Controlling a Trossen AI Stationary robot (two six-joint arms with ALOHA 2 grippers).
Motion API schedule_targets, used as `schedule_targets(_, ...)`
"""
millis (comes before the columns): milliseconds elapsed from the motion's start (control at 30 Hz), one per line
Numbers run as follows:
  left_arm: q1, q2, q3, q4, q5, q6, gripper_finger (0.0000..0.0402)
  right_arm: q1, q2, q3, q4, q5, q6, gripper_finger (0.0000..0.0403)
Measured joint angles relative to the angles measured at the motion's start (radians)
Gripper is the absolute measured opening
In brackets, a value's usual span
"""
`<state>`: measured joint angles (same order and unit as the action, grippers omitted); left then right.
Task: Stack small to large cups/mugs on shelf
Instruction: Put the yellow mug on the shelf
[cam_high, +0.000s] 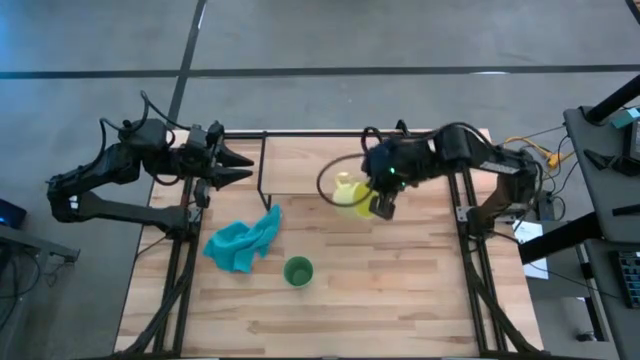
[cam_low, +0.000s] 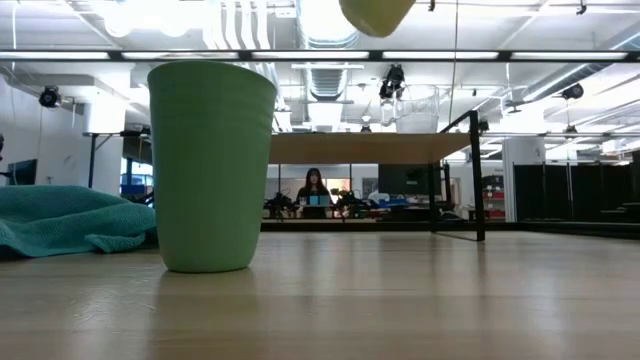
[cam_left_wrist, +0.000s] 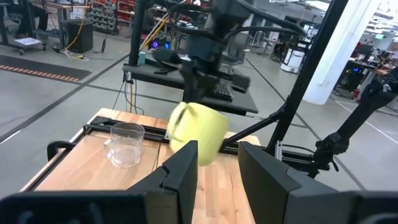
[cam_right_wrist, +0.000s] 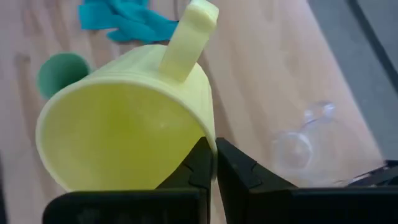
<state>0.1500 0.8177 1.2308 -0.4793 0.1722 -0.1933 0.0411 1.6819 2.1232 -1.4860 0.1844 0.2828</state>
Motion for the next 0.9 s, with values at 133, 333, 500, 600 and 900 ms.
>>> schedule_targets(133,0.000,0.006,0.000,0.000,0.000,0.000,0.0102,-0.049,0.038,0.014,0.002,-0.033,-0.070,0.0009)
schedule_targets(333,0.000,0.011,0.000,0.000,0.000,0.048,0.0102,-0.128,0.111,0.051,0.014,-0.043,-0.178,0.0009)
schedule_targets(500,0.000,0.020,0.000,-0.002,0.000,0.051,0.0102,-0.198,0.153,0.109,0.056,-0.059,-0.235,0.0009)
schedule_targets(600,0.000,0.030,0.000,-0.001,-0.001,0.051,0.0102,-0.232,0.184,0.157,0.052,-0.076,-0.263,0.0009)
schedule_targets(900,0.002,0.104,0.000,-0.009,-0.077,0.149,0.0102,-0.276,0.284,0.214,0.049,-0.158,-0.322,0.0009)
